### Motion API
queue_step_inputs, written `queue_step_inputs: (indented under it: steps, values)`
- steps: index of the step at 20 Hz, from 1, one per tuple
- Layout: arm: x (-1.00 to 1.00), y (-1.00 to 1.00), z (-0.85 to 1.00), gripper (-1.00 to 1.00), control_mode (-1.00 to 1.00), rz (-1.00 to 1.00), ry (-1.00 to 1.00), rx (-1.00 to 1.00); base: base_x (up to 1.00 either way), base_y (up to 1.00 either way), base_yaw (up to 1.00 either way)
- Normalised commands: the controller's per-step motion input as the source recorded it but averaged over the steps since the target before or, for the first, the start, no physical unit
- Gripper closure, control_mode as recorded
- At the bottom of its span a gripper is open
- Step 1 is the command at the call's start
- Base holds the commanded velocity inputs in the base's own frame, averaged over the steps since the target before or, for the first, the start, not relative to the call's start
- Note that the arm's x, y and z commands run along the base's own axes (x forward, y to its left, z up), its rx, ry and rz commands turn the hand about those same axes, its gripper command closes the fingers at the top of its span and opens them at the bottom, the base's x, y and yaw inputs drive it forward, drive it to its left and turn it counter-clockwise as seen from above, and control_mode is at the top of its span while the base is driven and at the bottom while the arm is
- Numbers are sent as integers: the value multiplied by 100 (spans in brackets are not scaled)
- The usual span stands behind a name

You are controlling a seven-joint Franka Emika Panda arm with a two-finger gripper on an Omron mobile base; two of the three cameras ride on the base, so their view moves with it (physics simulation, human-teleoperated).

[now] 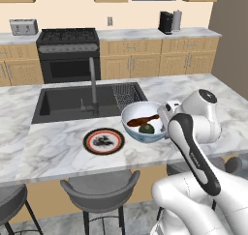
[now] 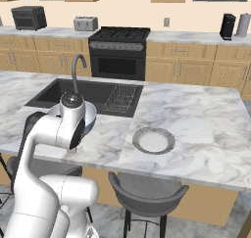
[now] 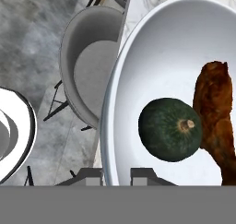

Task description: Pick the chicken drumstick and squash from their plates and place them in the bowl. Then put the bowl in the fridge.

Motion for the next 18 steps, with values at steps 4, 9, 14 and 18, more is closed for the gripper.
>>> queue_step_inputs:
  steps: [4, 9, 14, 18]
  values:
    - [0, 0, 0, 100, -100, 0, 0, 0, 0, 0, 0]
    - [0, 0, 0, 100, -100, 0, 0, 0, 0, 0, 0]
    - [0, 0, 0, 100, 100, 0, 0, 0, 0, 0, 0]
    - [0, 0, 0, 100, 100, 0, 0, 0, 0, 0, 0]
